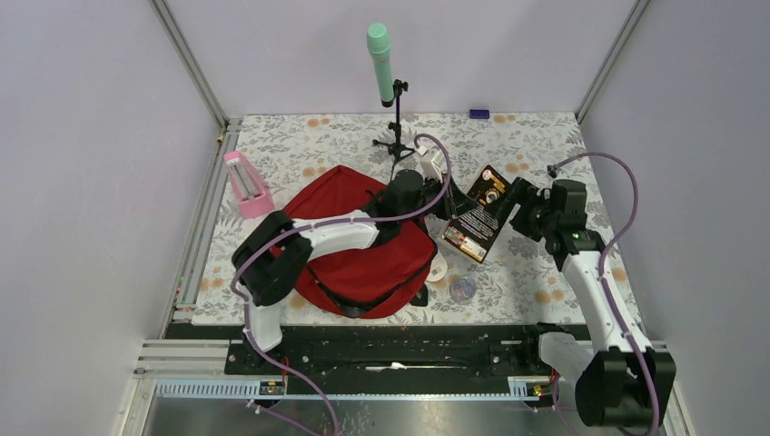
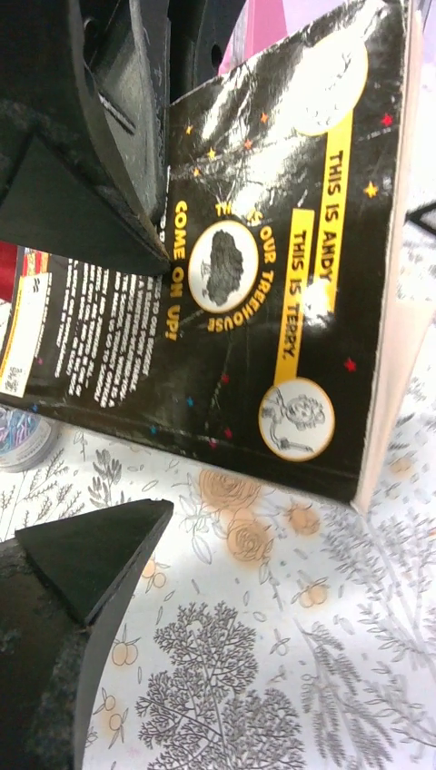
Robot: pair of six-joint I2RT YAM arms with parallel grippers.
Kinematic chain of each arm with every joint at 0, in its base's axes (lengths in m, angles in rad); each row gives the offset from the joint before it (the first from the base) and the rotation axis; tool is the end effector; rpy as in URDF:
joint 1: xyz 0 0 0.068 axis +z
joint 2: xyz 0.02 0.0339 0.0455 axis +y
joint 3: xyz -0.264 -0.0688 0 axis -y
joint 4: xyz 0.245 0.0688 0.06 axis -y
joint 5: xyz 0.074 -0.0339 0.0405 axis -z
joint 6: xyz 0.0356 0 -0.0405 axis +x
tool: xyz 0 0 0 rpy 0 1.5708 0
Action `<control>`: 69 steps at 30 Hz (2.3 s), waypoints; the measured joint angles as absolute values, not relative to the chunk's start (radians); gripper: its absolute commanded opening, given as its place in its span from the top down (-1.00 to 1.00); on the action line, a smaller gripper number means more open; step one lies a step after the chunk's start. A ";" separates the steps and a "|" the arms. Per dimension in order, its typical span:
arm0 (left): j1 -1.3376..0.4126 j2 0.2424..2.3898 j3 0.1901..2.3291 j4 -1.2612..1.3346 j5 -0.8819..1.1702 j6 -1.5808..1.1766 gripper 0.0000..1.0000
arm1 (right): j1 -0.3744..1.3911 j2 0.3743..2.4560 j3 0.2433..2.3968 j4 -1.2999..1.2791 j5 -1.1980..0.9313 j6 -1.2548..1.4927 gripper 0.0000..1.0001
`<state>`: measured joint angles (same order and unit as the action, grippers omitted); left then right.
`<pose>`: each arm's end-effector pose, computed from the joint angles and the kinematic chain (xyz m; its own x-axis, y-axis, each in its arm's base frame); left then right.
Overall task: Pack the student bag
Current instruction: Pick up the book from the center of the board.
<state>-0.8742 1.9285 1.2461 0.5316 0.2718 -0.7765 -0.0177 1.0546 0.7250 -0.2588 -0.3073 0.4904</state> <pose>0.2798 -0.3494 0.2366 -0.7059 -0.2083 -0.6770 0.5810 0.3764 -0.7216 0.2309 0.0067 0.2607 -0.6001 0.4596 -0.6547 0.0543 0.8400 0.5399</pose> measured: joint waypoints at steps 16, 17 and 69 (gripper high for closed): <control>-0.819 1.332 0.978 0.487 0.287 -0.622 1.00 | -0.014 0.794 0.801 -0.145 -0.579 0.535 -1.00; -0.816 1.294 0.958 0.486 0.287 -0.617 1.00 | -0.013 0.794 0.799 -0.113 -0.615 0.552 -0.99; -0.794 1.052 0.853 0.307 0.265 -0.418 -0.76 | 0.329 0.840 0.756 0.102 -0.461 0.585 1.00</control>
<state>-0.7944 1.0523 0.8532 0.3073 0.2646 -0.4175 0.3290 0.8398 0.7555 0.1024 -0.4606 0.5846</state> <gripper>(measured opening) 0.853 0.264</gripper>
